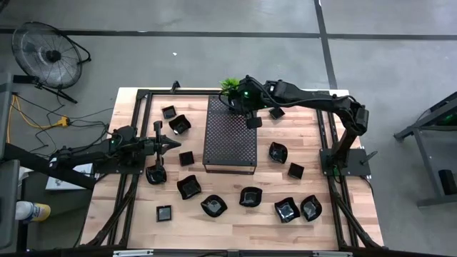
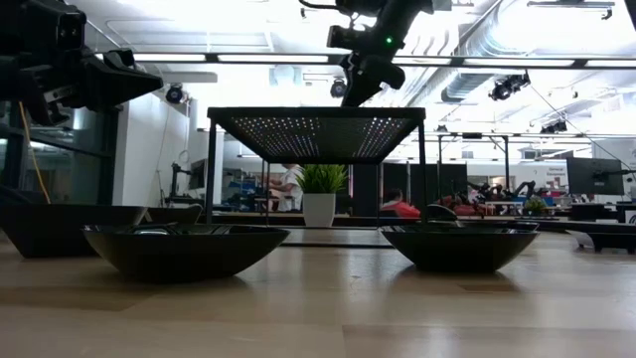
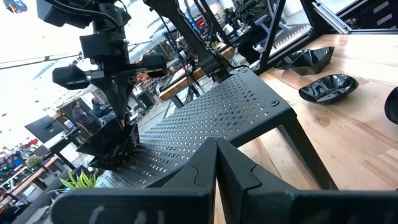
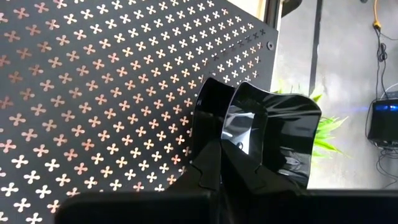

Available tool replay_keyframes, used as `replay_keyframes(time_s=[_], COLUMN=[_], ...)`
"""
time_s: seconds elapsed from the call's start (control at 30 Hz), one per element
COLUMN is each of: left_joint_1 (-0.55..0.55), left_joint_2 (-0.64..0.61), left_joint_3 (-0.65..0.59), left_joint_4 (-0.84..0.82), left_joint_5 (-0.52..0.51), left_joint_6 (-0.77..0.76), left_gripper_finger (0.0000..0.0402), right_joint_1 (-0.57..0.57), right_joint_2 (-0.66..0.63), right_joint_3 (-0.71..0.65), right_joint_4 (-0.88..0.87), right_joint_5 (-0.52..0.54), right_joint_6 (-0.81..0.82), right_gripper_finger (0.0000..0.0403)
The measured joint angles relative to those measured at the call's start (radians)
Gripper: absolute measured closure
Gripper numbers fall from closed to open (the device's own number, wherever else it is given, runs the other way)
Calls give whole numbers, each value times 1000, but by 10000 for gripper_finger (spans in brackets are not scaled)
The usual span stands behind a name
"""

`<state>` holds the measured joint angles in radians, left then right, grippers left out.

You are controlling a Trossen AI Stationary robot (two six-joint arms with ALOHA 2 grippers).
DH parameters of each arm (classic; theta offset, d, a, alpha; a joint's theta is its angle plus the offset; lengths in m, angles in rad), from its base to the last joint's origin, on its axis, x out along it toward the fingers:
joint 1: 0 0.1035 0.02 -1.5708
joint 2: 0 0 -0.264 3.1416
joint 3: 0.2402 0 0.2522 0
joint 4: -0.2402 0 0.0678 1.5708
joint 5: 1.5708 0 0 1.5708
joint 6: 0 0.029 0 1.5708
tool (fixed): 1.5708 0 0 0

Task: Pick & Place Mini shaped plates
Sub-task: Stack the distorted square plate on top of the distorted square plate on the shelf

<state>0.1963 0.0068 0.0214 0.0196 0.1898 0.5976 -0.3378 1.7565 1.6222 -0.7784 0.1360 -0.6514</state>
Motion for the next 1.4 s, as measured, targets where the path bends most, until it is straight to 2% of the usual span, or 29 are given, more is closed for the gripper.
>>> replay_keyframes(time_s=[1.23, 1.4], left_joint_1=[0, 0], left_joint_2=[0, 0], left_joint_3=[0, 0], left_joint_4=[0, 0], left_joint_5=[0, 0], left_joint_6=[0, 0], left_gripper_finger=[400, 400], right_joint_1=[0, -1], right_joint_2=[0, 0], right_joint_3=[0, 0], right_joint_4=[28, 28], right_joint_5=[-35, -29], right_joint_6=[26, 26], right_gripper_finger=[402, 378])
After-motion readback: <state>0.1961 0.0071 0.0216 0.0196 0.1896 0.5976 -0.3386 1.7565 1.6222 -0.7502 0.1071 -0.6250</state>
